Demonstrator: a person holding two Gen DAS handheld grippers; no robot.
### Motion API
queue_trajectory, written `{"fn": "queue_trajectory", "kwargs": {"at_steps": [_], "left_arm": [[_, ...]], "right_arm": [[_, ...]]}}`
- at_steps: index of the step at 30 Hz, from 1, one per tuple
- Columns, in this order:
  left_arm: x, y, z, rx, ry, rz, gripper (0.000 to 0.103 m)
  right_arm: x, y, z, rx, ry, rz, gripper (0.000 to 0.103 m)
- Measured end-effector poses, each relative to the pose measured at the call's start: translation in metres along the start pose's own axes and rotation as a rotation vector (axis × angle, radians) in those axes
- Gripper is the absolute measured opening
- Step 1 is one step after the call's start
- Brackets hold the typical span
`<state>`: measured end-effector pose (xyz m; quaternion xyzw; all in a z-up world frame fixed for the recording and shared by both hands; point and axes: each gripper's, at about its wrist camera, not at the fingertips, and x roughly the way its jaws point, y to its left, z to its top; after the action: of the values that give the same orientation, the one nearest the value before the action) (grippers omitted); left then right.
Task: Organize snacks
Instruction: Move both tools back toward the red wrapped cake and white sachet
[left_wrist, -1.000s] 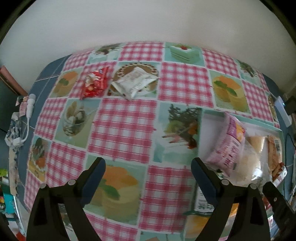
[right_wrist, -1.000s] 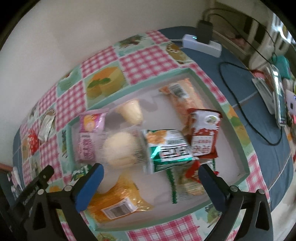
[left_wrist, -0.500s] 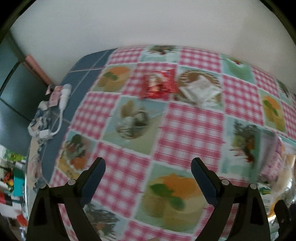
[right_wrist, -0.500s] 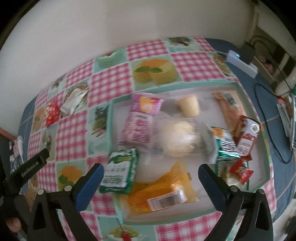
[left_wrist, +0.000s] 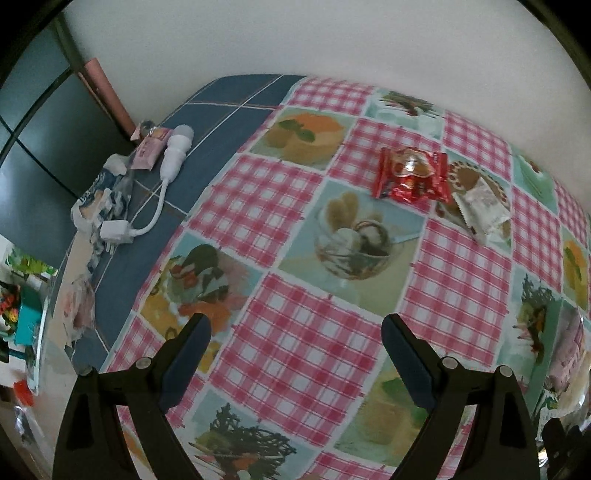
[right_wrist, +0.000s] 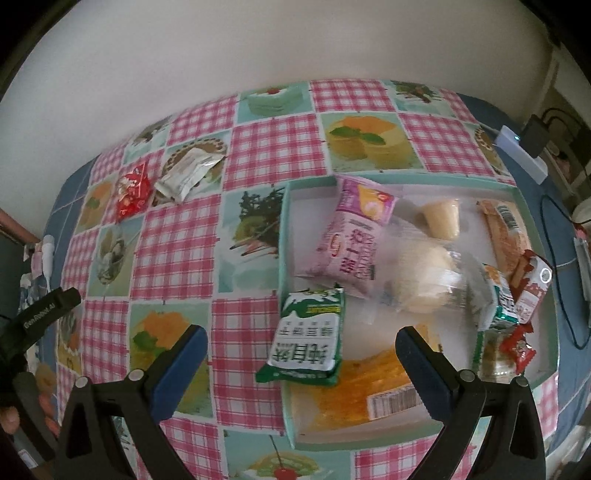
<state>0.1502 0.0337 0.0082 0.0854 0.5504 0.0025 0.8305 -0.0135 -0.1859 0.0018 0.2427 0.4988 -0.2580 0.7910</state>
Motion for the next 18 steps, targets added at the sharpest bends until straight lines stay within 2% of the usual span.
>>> {"fn": "queue_trajectory", "kwargs": {"at_steps": [5, 10, 18], "left_arm": [[0.006, 0.009, 0.009, -0.017, 0.014, -0.010, 0.094], [0.007, 0.007, 0.030, 0.013, -0.024, -0.038, 0.094], [0.019, -0.001, 0.081, 0.078, -0.042, -0.122, 0.094]], "right_arm": [[0.004, 0.011, 0.003, -0.017, 0.009, 0.027, 0.103], [0.004, 0.022, 0.016, -0.020, 0.000, 0.075, 0.103], [0.005, 0.050, 0.074, -0.044, -0.054, 0.143, 0.103]]}}
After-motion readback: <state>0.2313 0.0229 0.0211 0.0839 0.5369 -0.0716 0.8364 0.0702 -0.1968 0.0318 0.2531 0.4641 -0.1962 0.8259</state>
